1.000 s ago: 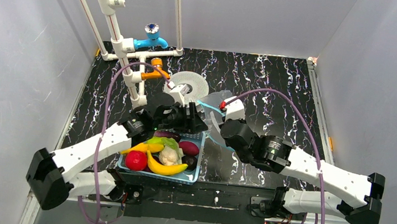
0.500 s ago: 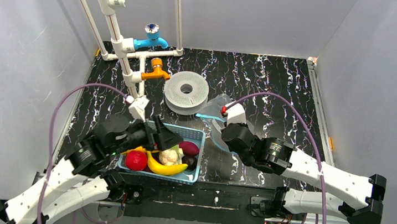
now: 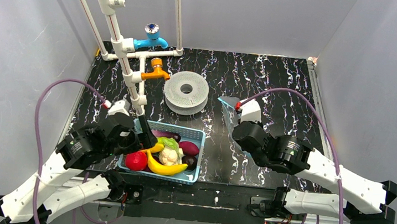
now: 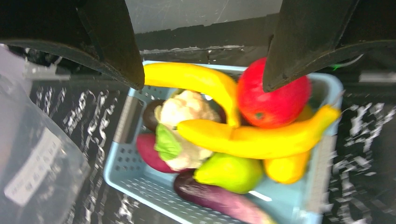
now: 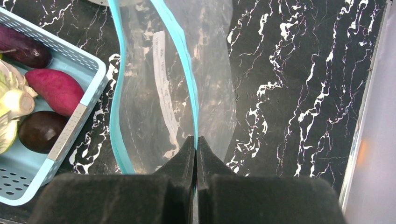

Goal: Place the food in the zip-top bag and seal the zipper
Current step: Pick up the fake vegetable from the bin.

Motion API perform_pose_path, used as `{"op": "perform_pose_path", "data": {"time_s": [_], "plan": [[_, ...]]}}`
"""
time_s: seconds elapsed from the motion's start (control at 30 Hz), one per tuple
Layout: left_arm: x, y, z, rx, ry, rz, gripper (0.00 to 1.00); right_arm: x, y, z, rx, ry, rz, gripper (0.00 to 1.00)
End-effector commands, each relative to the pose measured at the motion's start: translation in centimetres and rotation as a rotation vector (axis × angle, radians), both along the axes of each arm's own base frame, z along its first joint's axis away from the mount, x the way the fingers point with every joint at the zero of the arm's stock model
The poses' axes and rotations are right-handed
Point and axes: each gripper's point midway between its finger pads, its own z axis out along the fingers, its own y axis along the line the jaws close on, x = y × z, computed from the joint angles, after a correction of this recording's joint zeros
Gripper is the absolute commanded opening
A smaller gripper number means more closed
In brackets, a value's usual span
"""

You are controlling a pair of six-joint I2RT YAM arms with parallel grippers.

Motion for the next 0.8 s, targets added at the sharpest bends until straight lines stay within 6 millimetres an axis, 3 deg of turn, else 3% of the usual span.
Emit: {"op": "perform_pose_path", "data": {"time_s": [0.0,0.17,0.27,0.5,0.77], "plan": [[-2.3,4.8,-1.9,0.13,0.112,0.219,0.98,1.0,2.4,-0.5,-0.025,-0.015,0.023,0.01],[-3.8,5.1,-3.8,0.155,0.263,0.37,0.98,0.8,5.8,-1.1,0.039,0.02,0.117,0.01],[-4.1,4.6,-4.7,0.138,0.311,0.432,0.98,0.6,6.8,-1.0,0.077,0.024,0.153,0.01],[-1.8,1.3,-6.4,-0.019,0.237,0.366,0.98,-0.2,6.4,-1.1,0.124,0.039,0.165,0.01],[-2.5,2.5,-8.5,0.019,0.289,0.49,0.98,-1.0,6.4,-0.1,0.205,0.05,0.187,0.01]]}}
